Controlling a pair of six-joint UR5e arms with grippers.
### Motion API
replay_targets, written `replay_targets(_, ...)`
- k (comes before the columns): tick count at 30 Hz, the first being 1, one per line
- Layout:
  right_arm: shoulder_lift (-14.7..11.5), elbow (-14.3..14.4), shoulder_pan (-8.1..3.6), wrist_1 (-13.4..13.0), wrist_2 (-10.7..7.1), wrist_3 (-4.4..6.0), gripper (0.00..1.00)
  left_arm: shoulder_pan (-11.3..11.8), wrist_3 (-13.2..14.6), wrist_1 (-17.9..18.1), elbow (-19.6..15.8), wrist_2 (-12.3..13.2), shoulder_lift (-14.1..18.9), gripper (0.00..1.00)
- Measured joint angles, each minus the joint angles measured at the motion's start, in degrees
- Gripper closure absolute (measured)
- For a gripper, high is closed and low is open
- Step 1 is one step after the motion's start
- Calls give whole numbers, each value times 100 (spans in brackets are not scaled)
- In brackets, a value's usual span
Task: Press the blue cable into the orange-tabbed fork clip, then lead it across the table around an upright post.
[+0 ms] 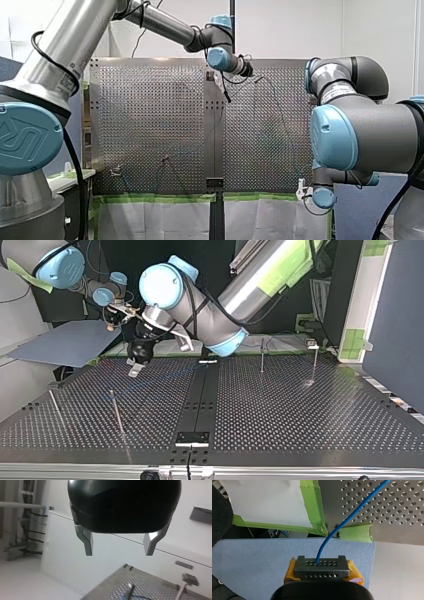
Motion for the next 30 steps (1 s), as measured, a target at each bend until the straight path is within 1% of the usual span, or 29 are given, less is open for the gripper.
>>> replay_targets(3,0,-2,1,3,0,0,100,-17,128,-171,174,-96,-166,2)
replay_targets(5,0,-1,5,5,0,0,100,-31,181,-295,299,-206,-247,2)
replay_targets(11,0,-2,14,8,0,0,100,-65,359,-633,640,-533,-306,2)
replay_targets(14,0,-1,16,8,0,0,100,-83,480,-796,804,-616,-308,2)
replay_targets(19,1,-1,26,8,0,0,100,-109,544,-1043,1046,-632,-310,2)
replay_targets(22,0,-6,36,8,0,0,100,-116,551,-1188,1194,-594,-348,2)
replay_targets(25,0,-20,45,8,0,10,100,-132,576,-1337,1345,-558,-454,2)
replay_targets(30,0,-34,51,15,0,24,100,-217,735,-1609,1613,-596,-708,2)
